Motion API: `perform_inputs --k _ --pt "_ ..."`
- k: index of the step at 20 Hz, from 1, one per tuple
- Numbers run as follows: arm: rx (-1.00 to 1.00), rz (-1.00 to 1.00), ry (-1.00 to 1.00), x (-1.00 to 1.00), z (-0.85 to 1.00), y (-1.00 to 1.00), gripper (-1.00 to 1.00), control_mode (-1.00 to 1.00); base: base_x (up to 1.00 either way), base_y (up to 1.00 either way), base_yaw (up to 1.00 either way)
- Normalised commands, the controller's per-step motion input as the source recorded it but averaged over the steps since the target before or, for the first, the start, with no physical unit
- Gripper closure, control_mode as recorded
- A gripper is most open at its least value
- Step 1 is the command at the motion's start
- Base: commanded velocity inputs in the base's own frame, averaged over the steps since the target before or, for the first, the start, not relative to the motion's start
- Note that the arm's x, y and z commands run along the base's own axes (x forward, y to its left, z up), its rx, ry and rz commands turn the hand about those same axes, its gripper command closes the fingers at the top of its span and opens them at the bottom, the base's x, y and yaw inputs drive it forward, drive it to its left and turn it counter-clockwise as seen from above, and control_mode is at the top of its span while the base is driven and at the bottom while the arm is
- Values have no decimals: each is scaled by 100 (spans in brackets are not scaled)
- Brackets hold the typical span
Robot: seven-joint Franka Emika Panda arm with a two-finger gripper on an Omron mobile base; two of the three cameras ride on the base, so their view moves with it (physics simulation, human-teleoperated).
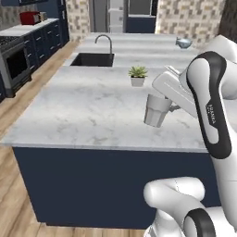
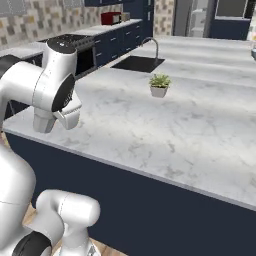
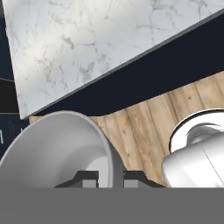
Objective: There is a bowl on the dining counter. Grab a lemon wedge from the fridge and place it in the bowl. Then get the liquor bottle and glass cup from the cabinet and place them next to the bowl.
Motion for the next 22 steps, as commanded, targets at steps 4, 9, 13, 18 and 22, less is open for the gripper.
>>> perform_inputs --k 4,9,13,18,22 --pt "0 0 0 0 0 0 100 100 -2 -100 -12" --pt "0 0 0 0 0 0 100 100 0 -100 -13" --pt "0 0 0 0 0 0 100 100 0 -100 -13" --pt "0 0 0 0 0 0 100 100 0 -100 -11" --pt "0 0 0 0 0 0 100 100 0 -100 -7"
